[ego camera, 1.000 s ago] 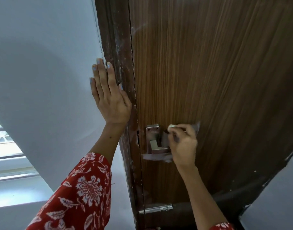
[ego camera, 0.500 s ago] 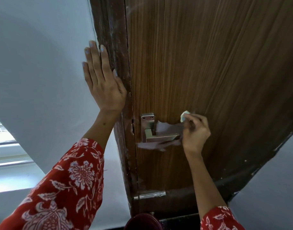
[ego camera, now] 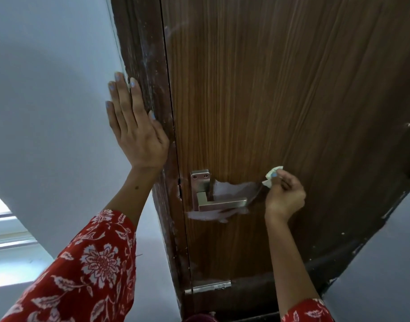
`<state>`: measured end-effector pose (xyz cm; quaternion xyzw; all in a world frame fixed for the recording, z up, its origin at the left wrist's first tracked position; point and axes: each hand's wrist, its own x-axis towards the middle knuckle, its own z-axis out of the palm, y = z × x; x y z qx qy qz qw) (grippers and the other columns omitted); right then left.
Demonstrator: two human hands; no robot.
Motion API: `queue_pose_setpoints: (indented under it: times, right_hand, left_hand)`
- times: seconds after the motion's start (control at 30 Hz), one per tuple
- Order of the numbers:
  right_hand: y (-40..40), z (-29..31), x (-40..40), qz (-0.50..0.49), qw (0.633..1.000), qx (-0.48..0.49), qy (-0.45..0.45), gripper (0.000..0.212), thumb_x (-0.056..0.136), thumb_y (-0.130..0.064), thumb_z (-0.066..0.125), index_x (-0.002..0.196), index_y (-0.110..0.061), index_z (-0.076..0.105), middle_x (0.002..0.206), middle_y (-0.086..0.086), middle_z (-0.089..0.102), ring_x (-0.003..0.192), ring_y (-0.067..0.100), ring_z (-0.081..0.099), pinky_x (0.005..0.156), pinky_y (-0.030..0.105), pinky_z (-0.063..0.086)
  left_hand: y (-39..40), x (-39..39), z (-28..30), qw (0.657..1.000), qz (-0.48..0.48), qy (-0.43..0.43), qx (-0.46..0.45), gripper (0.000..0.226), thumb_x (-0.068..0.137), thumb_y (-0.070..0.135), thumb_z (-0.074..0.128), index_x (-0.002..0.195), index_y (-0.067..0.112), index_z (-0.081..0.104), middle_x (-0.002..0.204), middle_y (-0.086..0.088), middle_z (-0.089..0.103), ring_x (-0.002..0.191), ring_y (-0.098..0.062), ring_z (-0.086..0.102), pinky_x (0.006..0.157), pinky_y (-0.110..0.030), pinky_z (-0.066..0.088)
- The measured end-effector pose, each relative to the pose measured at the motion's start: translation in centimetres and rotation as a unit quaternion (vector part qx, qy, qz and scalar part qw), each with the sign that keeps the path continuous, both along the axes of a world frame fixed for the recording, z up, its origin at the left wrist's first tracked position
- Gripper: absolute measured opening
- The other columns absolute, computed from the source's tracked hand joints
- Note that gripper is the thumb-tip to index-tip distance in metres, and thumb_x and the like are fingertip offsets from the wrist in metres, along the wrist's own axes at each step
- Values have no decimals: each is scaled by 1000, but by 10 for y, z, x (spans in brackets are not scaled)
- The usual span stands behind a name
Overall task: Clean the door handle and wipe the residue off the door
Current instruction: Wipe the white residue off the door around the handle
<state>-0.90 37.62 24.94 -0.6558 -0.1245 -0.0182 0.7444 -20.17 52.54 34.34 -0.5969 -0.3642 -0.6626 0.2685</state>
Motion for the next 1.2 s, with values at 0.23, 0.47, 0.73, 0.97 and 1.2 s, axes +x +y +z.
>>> queue_pose_setpoints:
  times: [0.23, 0.47, 0.73, 0.97, 1.2]
  right_hand:
    - [7, 11, -33, 82, 987, -5, -137, 19, 82, -3, 65, 100, -9, 67, 107, 6, 58, 88, 6, 60, 71, 4, 46]
    - [9, 4, -50, 228, 832, -203, -464, 13, 83, -6, 63, 95, -8, 68, 106, 8, 58, 96, 15, 55, 85, 29, 49]
    - [8, 4, -44, 160, 865, -135, -456, 16, 79, -2, 67, 94, -5, 69, 105, 11, 58, 97, 18, 56, 84, 27, 47]
    - [4, -10, -23, 105, 929, -112, -337, 16, 77, 2, 68, 91, -5, 69, 102, 10, 59, 89, 14, 56, 78, 22, 48]
    - [-6, -40, 0, 161, 910, -139, -354, 21, 80, 3, 65, 100, -4, 68, 107, 7, 53, 93, 15, 56, 78, 14, 42]
  left_hand:
    - [1, -1, -2, 1000, -4, 9, -3, 48, 97, 14, 35, 143, 0, 34, 147, -25, 37, 139, -38, 30, 119, -40, 14]
    - [-3, 0, -26, 999, -15, 16, -31, 50, 98, 14, 34, 147, 5, 25, 151, -26, 31, 142, -37, 23, 120, -42, 12]
    - [-1, 1, -55, 998, -35, 26, -36, 50, 97, 14, 36, 145, 7, 26, 148, -30, 33, 141, -40, 22, 119, -45, 15]
    - [0, 1, -57, 998, -36, 29, -30, 50, 96, 14, 38, 144, 7, 26, 147, -30, 34, 141, -39, 23, 119, -44, 16]
    - [2, 1, -59, 999, -36, 26, -19, 50, 96, 15, 37, 145, 7, 28, 146, -30, 35, 140, -39, 24, 119, -44, 17]
